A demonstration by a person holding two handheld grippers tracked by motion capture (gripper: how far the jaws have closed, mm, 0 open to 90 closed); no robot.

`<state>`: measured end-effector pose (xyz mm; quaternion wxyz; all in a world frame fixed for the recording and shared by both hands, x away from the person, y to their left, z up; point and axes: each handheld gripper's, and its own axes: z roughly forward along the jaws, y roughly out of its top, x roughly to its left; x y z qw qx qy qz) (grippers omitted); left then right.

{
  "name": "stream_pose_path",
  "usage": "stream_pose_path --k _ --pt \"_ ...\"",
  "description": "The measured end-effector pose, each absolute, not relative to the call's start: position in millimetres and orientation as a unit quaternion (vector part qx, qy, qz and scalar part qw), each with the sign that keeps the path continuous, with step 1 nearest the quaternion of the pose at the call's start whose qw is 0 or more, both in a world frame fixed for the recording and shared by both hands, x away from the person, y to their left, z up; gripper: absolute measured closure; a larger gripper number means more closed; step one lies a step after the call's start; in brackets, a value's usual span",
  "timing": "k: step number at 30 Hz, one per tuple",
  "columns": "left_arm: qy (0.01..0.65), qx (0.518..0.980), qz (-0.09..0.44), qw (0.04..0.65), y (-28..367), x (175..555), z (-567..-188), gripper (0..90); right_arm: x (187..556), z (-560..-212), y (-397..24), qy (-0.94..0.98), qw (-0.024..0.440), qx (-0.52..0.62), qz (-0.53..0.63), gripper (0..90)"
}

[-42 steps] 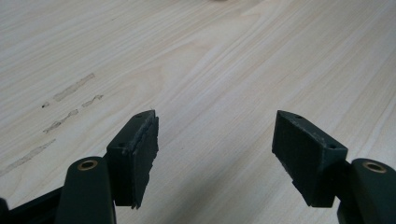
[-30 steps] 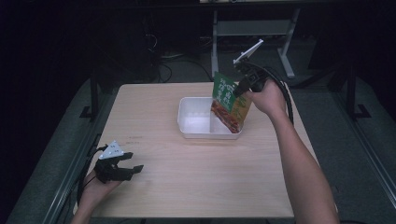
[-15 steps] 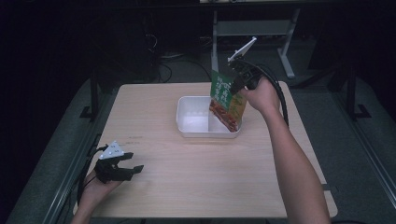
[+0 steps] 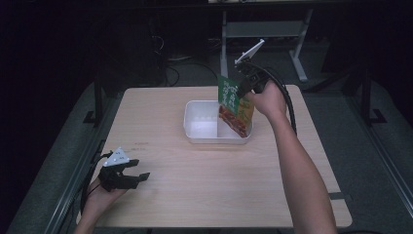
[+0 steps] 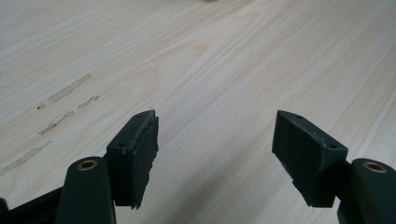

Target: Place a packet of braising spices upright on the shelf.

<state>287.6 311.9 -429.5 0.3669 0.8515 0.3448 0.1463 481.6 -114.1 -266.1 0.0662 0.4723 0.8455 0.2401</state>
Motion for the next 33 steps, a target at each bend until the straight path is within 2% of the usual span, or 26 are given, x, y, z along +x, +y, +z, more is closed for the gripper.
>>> stream_pose_path --k 6,13,33 --pt "0.347 0.85 0.147 0.368 312 287 -429 30.8 482 -266 -117 0.843 0.07 0.475 0.241 84.7" --pt "0.345 0.851 0.148 0.368 312 288 -429 30.6 478 -259 -128 0.836 0.075 0.48 0.256 72.8" --pt "0.345 0.851 0.148 0.366 311 287 -429 29.2 462 -262 -156 0.823 0.055 0.486 0.29 61.2"
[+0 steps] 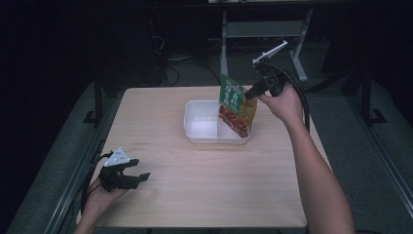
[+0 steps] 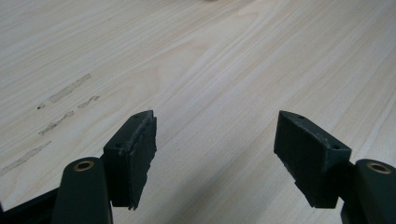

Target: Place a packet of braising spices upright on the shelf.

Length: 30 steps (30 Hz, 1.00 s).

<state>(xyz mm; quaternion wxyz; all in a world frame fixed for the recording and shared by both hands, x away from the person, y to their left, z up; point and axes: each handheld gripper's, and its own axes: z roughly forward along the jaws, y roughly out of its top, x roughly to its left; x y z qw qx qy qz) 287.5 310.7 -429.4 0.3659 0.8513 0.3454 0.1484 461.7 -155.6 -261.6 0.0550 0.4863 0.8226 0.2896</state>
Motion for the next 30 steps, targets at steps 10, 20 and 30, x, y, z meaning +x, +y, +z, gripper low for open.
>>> stream_pose_path --k 10,20,30 --pt "0.347 0.851 0.148 0.366 310 287 -430 28.7 452 -264 -166 0.821 0.044 0.481 0.305 56.8" --pt "0.346 0.851 0.148 0.366 310 287 -430 28.5 442 -268 -175 0.819 0.038 0.477 0.316 53.5" --pt "0.345 0.852 0.148 0.364 309 287 -430 28.5 433 -274 -187 0.815 0.031 0.48 0.323 51.7"
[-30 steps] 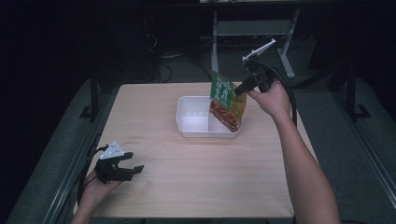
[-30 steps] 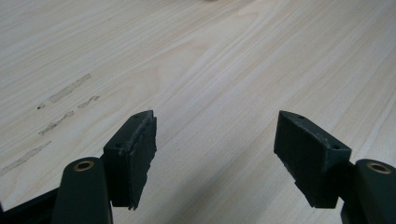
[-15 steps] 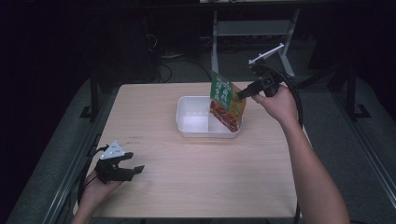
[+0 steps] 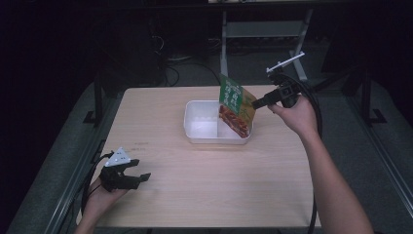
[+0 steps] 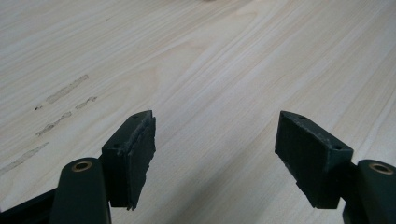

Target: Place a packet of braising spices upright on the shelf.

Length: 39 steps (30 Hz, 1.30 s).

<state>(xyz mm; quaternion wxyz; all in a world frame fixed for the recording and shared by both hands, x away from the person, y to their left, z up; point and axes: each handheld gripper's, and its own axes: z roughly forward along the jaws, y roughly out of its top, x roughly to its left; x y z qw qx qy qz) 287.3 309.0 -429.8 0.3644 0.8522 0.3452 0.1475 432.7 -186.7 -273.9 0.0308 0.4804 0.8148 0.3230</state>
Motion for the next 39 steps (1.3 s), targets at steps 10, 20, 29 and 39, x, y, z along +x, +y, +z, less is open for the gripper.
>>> stream_pose_path --k 10,20,29,39 --pt "0.346 0.852 0.146 0.364 308 287 -430 28.4 424 -287 -200 0.809 0.023 0.486 0.33 50.5" --pt "0.344 0.854 0.146 0.363 307 287 -431 28.4 417 -300 -208 0.806 0.013 0.489 0.332 49.3" --pt "0.344 0.854 0.146 0.361 307 287 -430 28.4 406 -312 -214 0.804 0.004 0.488 0.341 48.4" --pt "0.345 0.853 0.145 0.363 305 287 -431 28.3 389 -333 -222 0.802 -0.015 0.485 0.349 47.2"
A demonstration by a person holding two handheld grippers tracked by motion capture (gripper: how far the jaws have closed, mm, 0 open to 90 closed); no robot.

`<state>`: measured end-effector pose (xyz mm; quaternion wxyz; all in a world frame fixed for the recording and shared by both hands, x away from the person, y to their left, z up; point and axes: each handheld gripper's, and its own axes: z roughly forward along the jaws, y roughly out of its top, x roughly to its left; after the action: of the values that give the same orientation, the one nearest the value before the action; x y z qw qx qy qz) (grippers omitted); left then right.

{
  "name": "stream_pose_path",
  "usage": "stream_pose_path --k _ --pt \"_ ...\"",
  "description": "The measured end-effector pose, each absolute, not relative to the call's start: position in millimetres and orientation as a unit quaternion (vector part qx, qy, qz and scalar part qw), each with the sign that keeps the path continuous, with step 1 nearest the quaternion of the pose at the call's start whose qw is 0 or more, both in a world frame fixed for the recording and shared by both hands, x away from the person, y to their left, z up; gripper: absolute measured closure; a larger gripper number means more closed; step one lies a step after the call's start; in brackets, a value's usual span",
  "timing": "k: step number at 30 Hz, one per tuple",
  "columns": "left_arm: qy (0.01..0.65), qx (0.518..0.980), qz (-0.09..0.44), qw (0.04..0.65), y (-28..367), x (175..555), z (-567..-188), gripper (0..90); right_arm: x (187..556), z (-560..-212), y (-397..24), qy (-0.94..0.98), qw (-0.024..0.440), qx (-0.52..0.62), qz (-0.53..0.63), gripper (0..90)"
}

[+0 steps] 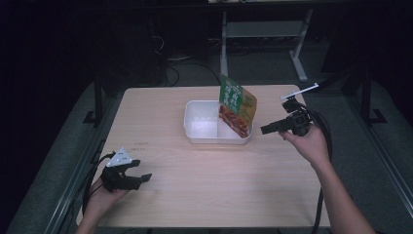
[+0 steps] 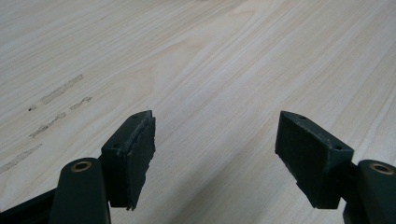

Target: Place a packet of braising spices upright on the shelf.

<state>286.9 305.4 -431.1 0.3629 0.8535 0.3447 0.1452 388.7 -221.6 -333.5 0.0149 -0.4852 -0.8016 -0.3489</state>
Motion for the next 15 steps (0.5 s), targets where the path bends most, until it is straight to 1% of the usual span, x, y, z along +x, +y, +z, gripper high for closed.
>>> stream_pose_path --k 15 --pt "0.345 0.854 0.144 0.361 304 287 -432 27.9 366 -359 -227 -0.803 0.031 -0.479 -0.352 45.2"
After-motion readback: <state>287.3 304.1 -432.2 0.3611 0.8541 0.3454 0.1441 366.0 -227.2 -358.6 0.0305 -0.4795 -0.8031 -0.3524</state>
